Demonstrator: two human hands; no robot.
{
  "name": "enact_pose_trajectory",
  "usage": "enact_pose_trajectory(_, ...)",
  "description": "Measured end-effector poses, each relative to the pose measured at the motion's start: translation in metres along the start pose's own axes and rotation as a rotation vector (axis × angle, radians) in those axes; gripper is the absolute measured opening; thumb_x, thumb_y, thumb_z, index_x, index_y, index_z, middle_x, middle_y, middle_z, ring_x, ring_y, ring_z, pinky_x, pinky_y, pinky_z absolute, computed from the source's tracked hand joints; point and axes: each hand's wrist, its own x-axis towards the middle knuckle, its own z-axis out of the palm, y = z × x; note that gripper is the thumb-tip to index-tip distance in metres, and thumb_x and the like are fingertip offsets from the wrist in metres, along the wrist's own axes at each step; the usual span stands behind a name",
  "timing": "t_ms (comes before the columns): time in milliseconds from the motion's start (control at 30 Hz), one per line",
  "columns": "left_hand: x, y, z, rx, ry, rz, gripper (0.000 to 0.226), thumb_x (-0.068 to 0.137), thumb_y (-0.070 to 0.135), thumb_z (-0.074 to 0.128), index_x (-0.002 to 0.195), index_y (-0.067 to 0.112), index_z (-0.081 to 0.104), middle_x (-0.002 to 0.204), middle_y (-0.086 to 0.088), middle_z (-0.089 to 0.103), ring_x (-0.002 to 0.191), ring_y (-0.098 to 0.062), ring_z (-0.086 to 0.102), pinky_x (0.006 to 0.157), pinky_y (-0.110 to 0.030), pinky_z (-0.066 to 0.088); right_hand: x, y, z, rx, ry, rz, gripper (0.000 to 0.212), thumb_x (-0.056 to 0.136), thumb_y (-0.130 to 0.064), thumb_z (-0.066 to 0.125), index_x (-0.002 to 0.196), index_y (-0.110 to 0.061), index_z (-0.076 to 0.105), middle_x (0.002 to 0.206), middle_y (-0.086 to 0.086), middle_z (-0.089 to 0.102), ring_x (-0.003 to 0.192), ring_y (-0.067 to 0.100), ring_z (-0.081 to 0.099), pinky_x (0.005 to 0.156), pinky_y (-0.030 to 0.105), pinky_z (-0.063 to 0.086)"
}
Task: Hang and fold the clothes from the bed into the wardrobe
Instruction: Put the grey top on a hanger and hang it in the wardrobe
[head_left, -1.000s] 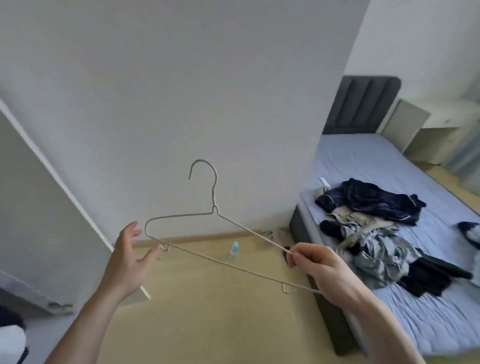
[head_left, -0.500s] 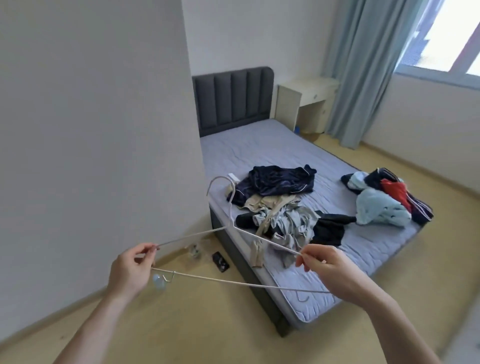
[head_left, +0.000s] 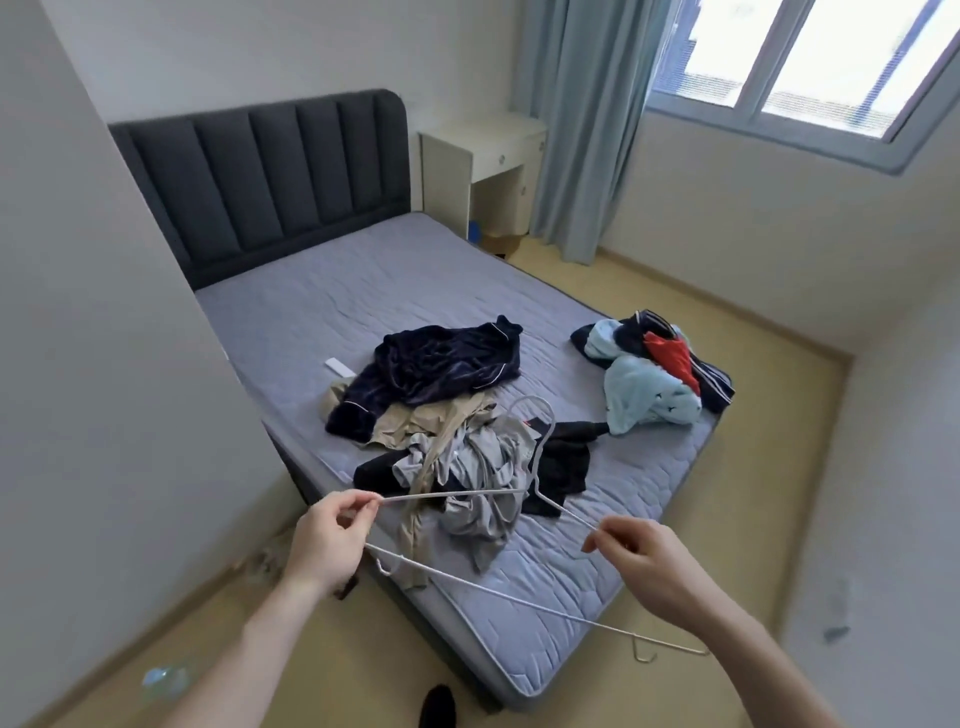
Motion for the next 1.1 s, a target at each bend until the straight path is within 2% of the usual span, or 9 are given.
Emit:
enact_pose_trajectory(100, 0.061, 0.004, 0.033, -0.031, -0.078, -0.096, 0.017, 0.096, 0.022, 0.068, 0.094, 0.038, 0.073, 0.087, 0.009, 0.074, 0.078, -0.016, 0.07, 0.081, -0.041, 0.061, 0.047, 0.007, -0.015, 0.018, 0.048, 0.04, 0.029, 0.101, -0.026, 0.058, 0.077, -0.025, 0.074, 0.052, -0.005, 0.045, 0.049, 0.01, 0.035, 0.051, 0.028, 0.026)
enact_pose_trajectory(233, 0.127, -0.002, 0.083, 0.084, -0.245, -0.249, 0.015, 0.094, 0.013, 0.068, 0.108, 0.02, 0.065, 0.111, -0.006, 0.069, 0.101, -0.032, 0.069, 0.092, -0.045, 0.056, 0.095, 0.029, -0.029, 0.016, 0.099, 0.082, 0.028, 0.101, -0.029, 0.058, 0.077, -0.025, 0.072, 0.054, -0.005, 0.044, 0.05, 0.009, 0.037, 0.051, 0.025, 0.026)
enact_pose_trajectory(333, 0.16, -0.009, 0.121, 0.228, -0.421, -0.342, 0.014, 0.092, 0.014, 0.069, 0.107, 0.014, 0.07, 0.111, -0.012, 0.072, 0.106, -0.034, 0.068, 0.09, -0.041, 0.055, 0.12, 0.054, -0.035, 0.041, 0.155, 0.134, 0.027, 0.1, -0.032, 0.059, 0.078, -0.024, 0.072, 0.052, -0.007, 0.044, 0.048, 0.005, 0.036, 0.048, 0.02, 0.027)
enact_pose_trajectory(467, 0.186, -0.013, 0.168, 0.447, -0.563, -0.384, 0.017, 0.089, 0.024, 0.07, 0.106, 0.022, 0.071, 0.117, -0.002, 0.073, 0.111, -0.022, 0.067, 0.093, -0.027, 0.051, 0.156, 0.086, -0.049, 0.103, 0.197, 0.233, 0.027, 0.099, -0.036, 0.059, 0.08, -0.022, 0.073, 0.053, -0.009, 0.047, 0.049, 0.005, 0.039, 0.049, 0.021, 0.031)
enact_pose_trajectory(733, 0.235, -0.009, 0.277, 0.591, -0.599, -0.353, 0.024, 0.087, 0.024, 0.066, 0.109, 0.02, 0.075, 0.122, -0.003, 0.071, 0.111, -0.023, 0.066, 0.088, -0.026, 0.051, 0.271, 0.163, -0.077, 0.146, 0.16, 0.352, 0.035, 0.101, -0.031, 0.057, 0.077, -0.007, 0.067, 0.05, -0.012, 0.04, 0.046, 0.004, 0.033, 0.056, 0.03, 0.031)
enact_pose_trajectory(833, 0.26, -0.018, 0.328, 0.622, -0.557, -0.387, 0.018, 0.085, 0.024, 0.065, 0.1, 0.024, 0.074, 0.122, -0.006, 0.065, 0.108, -0.027, 0.066, 0.089, -0.028, 0.052, 0.326, 0.202, -0.08, 0.168, 0.111, 0.343, 0.045, 0.102, -0.031, 0.058, 0.071, 0.001, 0.048, 0.056, -0.009, 0.034, 0.051, 0.007, 0.029, 0.057, 0.032, 0.027)
enact_pose_trajectory(900, 0.281, -0.029, 0.369, 0.642, -0.55, -0.403, 0.014, 0.085, 0.028, 0.063, 0.098, 0.03, 0.069, 0.128, -0.005, 0.057, 0.112, -0.027, 0.062, 0.096, -0.031, 0.05, 0.36, 0.23, -0.078, 0.172, 0.09, 0.334, 0.047, 0.101, -0.029, 0.059, 0.064, -0.011, 0.035, 0.055, -0.009, 0.029, 0.052, 0.007, 0.026, 0.055, 0.03, 0.025)
enact_pose_trajectory(1000, 0.314, -0.057, 0.434, 0.649, -0.557, -0.435, 0.029, 0.087, 0.033, 0.061, 0.115, 0.032, 0.068, 0.14, -0.002, 0.045, 0.123, -0.025, 0.055, 0.105, -0.032, 0.045, 0.406, 0.271, -0.073, 0.203, 0.054, 0.33, 0.049, 0.098, -0.027, 0.061, 0.064, -0.022, 0.025, 0.055, -0.011, 0.025, 0.051, 0.007, 0.023, 0.047, 0.02, 0.022)
enact_pose_trajectory(1100, 0.346, -0.088, 0.496, 0.7, -0.63, -0.456, 0.042, 0.089, 0.033, 0.059, 0.131, 0.034, 0.062, 0.154, 0.0, 0.031, 0.138, -0.025, 0.039, 0.113, -0.035, 0.037, 0.444, 0.313, -0.062, 0.21, 0.002, 0.33, 0.047, 0.097, -0.027, 0.06, 0.068, -0.018, 0.024, 0.059, -0.007, 0.024, 0.054, 0.009, 0.022, 0.045, 0.019, 0.021)
